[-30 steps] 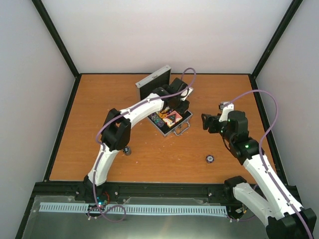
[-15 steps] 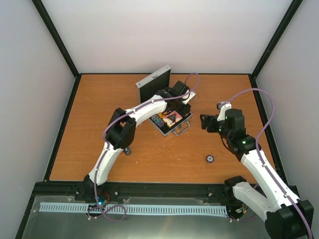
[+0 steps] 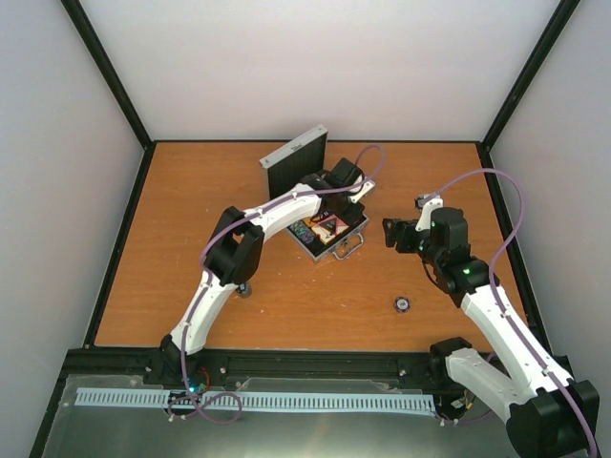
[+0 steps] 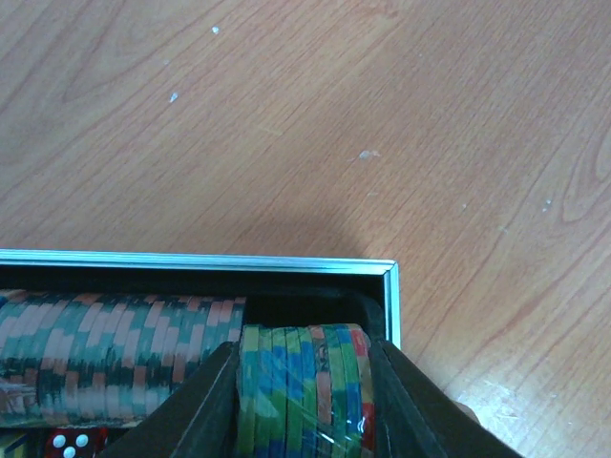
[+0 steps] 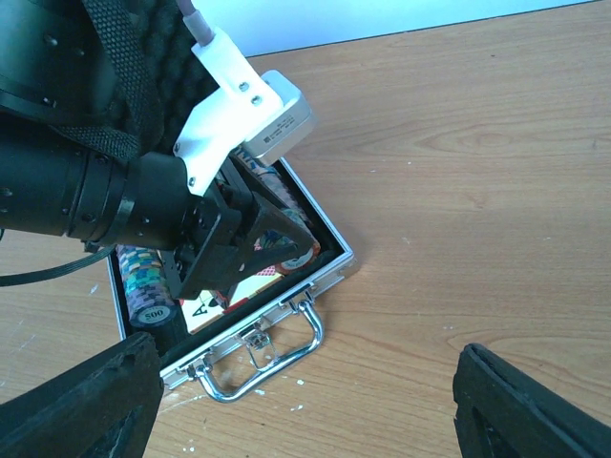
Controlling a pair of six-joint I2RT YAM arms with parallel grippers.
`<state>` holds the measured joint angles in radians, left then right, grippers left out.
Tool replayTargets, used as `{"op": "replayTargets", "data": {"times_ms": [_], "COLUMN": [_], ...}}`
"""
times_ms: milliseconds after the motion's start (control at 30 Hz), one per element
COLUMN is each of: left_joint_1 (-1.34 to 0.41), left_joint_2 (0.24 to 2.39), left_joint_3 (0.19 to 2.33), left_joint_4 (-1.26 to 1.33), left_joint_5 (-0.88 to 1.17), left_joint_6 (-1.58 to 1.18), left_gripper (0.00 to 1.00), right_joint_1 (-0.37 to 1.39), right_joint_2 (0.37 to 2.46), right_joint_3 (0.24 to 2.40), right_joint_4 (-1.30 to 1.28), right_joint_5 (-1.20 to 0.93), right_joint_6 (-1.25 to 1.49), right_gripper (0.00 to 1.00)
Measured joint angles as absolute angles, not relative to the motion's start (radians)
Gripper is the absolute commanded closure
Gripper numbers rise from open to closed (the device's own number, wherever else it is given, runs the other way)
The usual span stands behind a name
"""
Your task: Pack up texas hold em set
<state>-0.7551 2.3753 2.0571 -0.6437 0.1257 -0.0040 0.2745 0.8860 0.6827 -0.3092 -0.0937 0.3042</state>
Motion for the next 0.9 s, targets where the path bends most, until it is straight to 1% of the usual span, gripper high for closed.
{"op": "replayTargets", "data": {"times_ms": [100,133,167,300,433,500,733,833,900], "left_joint_1": [-0.755,-0.755,-0.755,-0.755,-0.755,-0.755,-0.755,-0.755,-0.755], "left_joint_2": [2.384,2.384,2.384,2.384,2.384,2.384,2.366,2.314,2.226], "left_joint_3": [2.057,2.057,2.057,2.057,2.057,2.057,2.056,2.034,1.958], "left_joint_4": [-0.644,-0.642,-0.642,-0.642,-0.635,-0.633,-0.632,-0.640,-0.643], "left_joint_5": [0.120,0.120,0.119,0.118,0.110,0.104,0.084,0.081,0.081], "left_joint_6": [0.005,0.008,0.011,0.014,0.019,0.017,0.007,-0.009,-0.028], "left_gripper": [0.84,0.80,0.76,0.54,0.41,0.37,0.30,0.23,0.19], "right_joint_1": [0.274,0.274,0.274,0.274,0.274,0.274,0.274,0.274,0.274], "right_joint_2": [0.886,0.886,0.886,0.886,0.886,0.886,0.886,0.886,0.887], "right_joint_3": [0.683,0.683,0.683,0.683,0.683,0.683,0.683,0.689,0.708], "right_joint_4": [-0.307,-0.306,-0.303,-0.297,-0.296,-0.296,-0.296,-0.309,-0.336], "right_joint_5": [-0.096,-0.097,-0.099,-0.107,-0.110,-0.110,-0.112,-0.103,-0.083], "right_joint_6": [0.307,0.308,0.309,0.313,0.316,0.318,0.322,0.322,0.318], "right_gripper": [0.17,0.17,0.17,0.16,0.16,0.17,0.15,0.13,0.11]}}
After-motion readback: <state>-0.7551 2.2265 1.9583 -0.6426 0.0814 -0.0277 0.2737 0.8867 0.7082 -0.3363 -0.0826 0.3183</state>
